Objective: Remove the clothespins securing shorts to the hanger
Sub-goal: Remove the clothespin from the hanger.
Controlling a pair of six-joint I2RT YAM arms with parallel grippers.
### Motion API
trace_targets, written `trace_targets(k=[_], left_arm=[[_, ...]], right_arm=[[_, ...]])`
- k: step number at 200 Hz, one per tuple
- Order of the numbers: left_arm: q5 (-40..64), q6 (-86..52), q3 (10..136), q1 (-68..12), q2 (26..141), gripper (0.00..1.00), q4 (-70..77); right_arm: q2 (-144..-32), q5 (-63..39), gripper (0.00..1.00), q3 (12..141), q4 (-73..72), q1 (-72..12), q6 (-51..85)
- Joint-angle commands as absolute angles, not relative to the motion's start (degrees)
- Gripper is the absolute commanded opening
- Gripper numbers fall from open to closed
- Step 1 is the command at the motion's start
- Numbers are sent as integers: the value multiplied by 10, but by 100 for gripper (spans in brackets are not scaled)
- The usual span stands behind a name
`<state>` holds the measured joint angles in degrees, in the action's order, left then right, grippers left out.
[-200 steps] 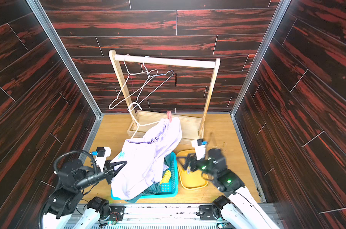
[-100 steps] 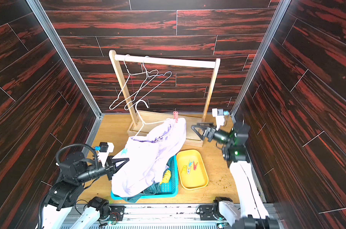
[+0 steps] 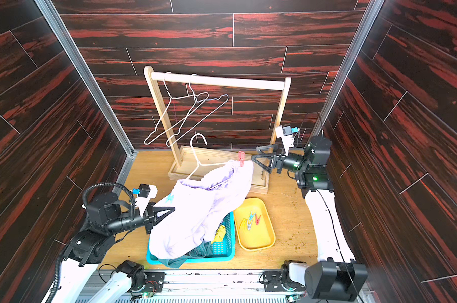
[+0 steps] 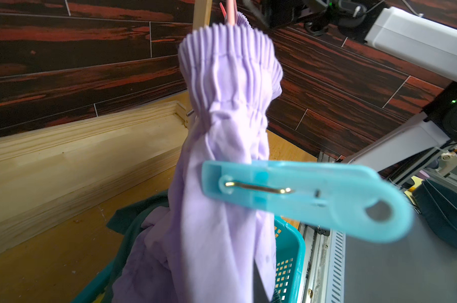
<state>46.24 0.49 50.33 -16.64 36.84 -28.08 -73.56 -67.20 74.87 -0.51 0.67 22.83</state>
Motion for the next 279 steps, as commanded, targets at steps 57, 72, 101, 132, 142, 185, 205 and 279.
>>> trace_targets(k=[57, 72, 101, 132, 142, 185, 205, 279], left_arm=[[482, 40, 543, -202, 364, 0, -283], [480, 39, 544, -208, 364, 0, -284], [478, 37, 551, -216, 362, 0, -281], [477, 34, 553, -220, 357, 0, -283], [475, 36, 553, -220, 355, 0, -285], [468, 44, 554, -221, 353, 0, -300], [466, 44, 556, -221, 353, 0, -303], [464, 43, 557, -221, 352, 0, -302]], right_arm=[[-742, -723, 89, 753, -15, 5, 206], [-734, -736, 89, 742, -44, 1, 214], [-729, -743, 87, 736, -66, -6, 222], [-726, -750, 84, 736, -65, -11, 220], [-722, -751, 83, 736, -65, -14, 219], [-722, -759, 77, 739, -64, -30, 218], [-720, -759, 73, 740, -63, -36, 218], [-733, -765, 59, 758, -11, -48, 182]])
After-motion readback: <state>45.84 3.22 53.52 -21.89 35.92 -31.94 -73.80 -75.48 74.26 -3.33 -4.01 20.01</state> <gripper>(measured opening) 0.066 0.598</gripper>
